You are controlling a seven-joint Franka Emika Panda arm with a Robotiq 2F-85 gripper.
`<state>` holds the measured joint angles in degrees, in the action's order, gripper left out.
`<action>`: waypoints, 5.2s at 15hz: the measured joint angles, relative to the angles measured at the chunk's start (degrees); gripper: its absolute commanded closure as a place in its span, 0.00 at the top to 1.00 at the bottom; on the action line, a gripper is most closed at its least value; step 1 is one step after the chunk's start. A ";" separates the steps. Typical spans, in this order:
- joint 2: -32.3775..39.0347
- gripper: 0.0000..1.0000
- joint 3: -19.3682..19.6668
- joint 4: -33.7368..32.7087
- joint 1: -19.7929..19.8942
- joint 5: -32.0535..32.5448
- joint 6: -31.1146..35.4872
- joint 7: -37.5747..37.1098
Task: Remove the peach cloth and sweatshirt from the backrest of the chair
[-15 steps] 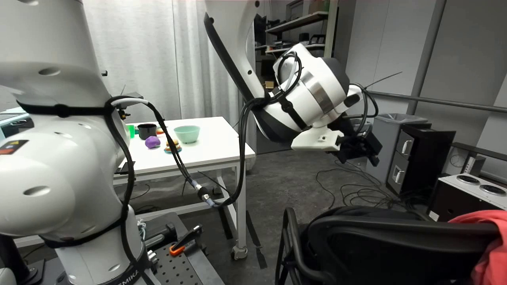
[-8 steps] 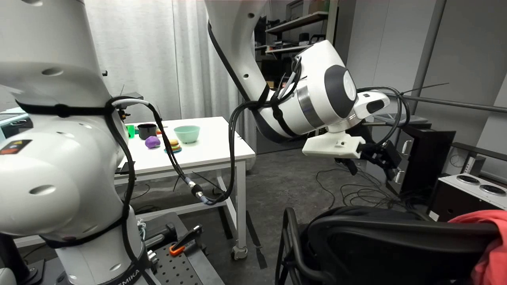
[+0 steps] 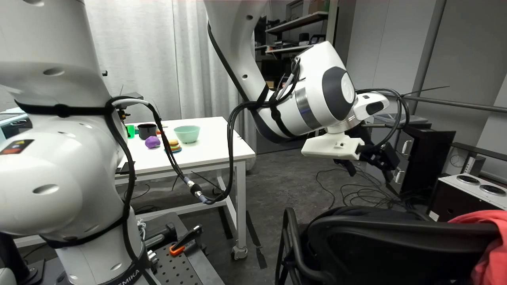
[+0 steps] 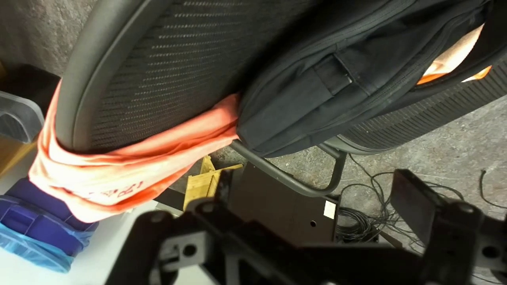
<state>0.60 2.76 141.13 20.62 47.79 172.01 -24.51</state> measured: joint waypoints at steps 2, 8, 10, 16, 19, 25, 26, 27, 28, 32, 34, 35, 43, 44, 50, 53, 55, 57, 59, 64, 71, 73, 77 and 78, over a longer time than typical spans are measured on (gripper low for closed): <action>0.04 1.00 0.00 -0.67 0.01 0.87 0.02 -1.13; 2.37 1.00 0.43 -10.89 0.19 7.30 -0.84 -9.18; 4.62 1.00 1.10 -15.10 0.19 10.91 -1.71 -13.05; 14.90 1.00 3.52 -25.94 0.01 24.19 -5.52 -25.18; 20.28 1.00 4.01 -30.32 -0.09 27.99 -7.55 -28.87; 27.07 1.00 4.14 -36.61 -0.23 31.13 -12.61 -31.27; 27.52 1.00 4.14 -36.97 -0.24 31.53 -13.54 -31.27; 27.85 1.00 4.14 -37.16 -0.24 31.77 -14.39 -31.18; 28.09 1.00 4.15 -37.18 -0.24 31.93 -14.95 -30.92; 28.58 1.00 4.16 -37.28 -0.24 32.81 -15.61 -27.28; 28.58 1.00 4.18 -37.49 -0.23 33.69 -15.62 -24.05; 28.58 1.00 4.20 -37.64 -0.22 33.79 -15.63 -21.71; 28.74 1.00 4.25 -38.08 0.26 33.73 -15.97 -1.48; 28.80 1.00 4.56 -38.07 0.18 33.04 -16.04 0.97; 29.19 1.00 7.19 -38.20 -0.44 30.51 -16.92 11.71; 29.88 1.00 8.22 -38.74 -0.77 30.54 -17.03 13.08; 30.38 0.72 8.59 -39.15 -1.03 30.67 -17.03 13.41; 30.59 0.56 8.83 -39.41 -1.38 30.78 -17.03 13.41; 30.75 0.40 8.90 -39.42 -1.66 30.78 -17.03 13.41; 31.21 0.04 8.90 -39.47 -1.91 30.41 -17.03 13.41; 31.61 0.03 9.12 -43.88 -3.32 41.05 -16.66 -4.35; 31.30 0.03 8.99 -45.25 -4.72 45.55 -16.65 -12.59; 28.52 0.03 7.94 -45.55 -8.72 52.77 -16.67 -28.36; 27.53 0.03 7.59 -45.38 -9.85 54.87 -16.67 -32.59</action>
<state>28.14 10.35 95.74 10.77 102.65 155.34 -57.10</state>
